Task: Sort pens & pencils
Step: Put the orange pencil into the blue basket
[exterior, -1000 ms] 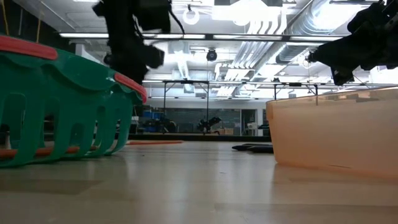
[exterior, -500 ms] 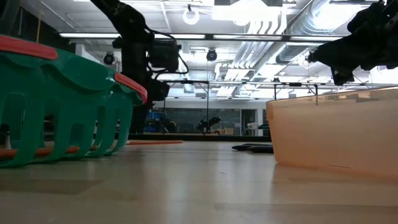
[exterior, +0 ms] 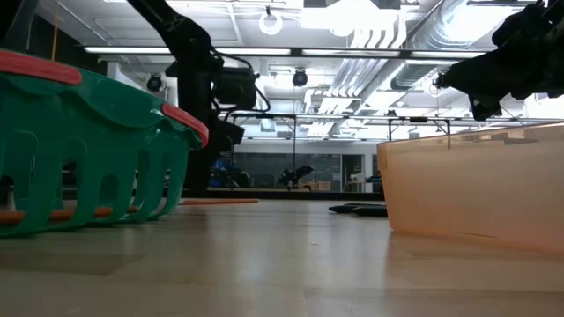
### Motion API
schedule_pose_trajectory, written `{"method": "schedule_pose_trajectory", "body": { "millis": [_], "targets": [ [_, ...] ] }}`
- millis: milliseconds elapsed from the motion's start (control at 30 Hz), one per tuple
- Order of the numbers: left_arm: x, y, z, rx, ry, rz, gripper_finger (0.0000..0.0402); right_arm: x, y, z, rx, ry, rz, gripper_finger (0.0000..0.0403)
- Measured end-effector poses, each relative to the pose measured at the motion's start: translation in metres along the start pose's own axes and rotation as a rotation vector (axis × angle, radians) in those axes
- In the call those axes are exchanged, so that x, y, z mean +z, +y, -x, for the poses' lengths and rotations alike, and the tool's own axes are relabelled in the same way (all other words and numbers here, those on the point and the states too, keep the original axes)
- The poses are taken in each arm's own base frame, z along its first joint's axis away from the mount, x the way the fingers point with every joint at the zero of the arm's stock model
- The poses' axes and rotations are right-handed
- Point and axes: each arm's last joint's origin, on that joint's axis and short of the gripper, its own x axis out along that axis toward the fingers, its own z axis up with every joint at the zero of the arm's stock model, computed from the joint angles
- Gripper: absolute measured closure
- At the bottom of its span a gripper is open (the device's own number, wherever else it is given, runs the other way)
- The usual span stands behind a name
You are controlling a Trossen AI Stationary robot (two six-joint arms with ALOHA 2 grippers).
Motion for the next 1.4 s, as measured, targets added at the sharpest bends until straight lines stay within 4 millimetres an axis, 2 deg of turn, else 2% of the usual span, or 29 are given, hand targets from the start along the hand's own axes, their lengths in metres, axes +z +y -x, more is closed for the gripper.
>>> {"method": "schedule_pose_trajectory", "body": {
  "millis": [200,500,933,1200,1400],
  "targets": [
    [0.001,0.008,-0.008,0.002,0.023,0.018,0.0221,0.000,0.000,0.000,0.000,0.000,0.000,0.0306],
    [0.002,0.006,-0.012,-0.056,-0.002,0.031,0.0274,0.000,0.000,0.000,0.000,0.000,0.000,0.0306],
    [-0.006,0.005,-0.019,-0.064,0.006,0.053,0.0317,0.000,0.000,0.000,0.000,0.000,0.000,0.0306],
    [-0.006,0.001,-0.019,-0.067,0.002,0.056,0.0392,0.000,0.000,0.000,0.000,0.000,0.000,0.0306],
    [-0.006,-0.010,-0.017,-0.053,-0.020,0.034,0.0380,0.000,0.000,0.000,0.000,0.000,0.000,0.0306]
  ]
}}
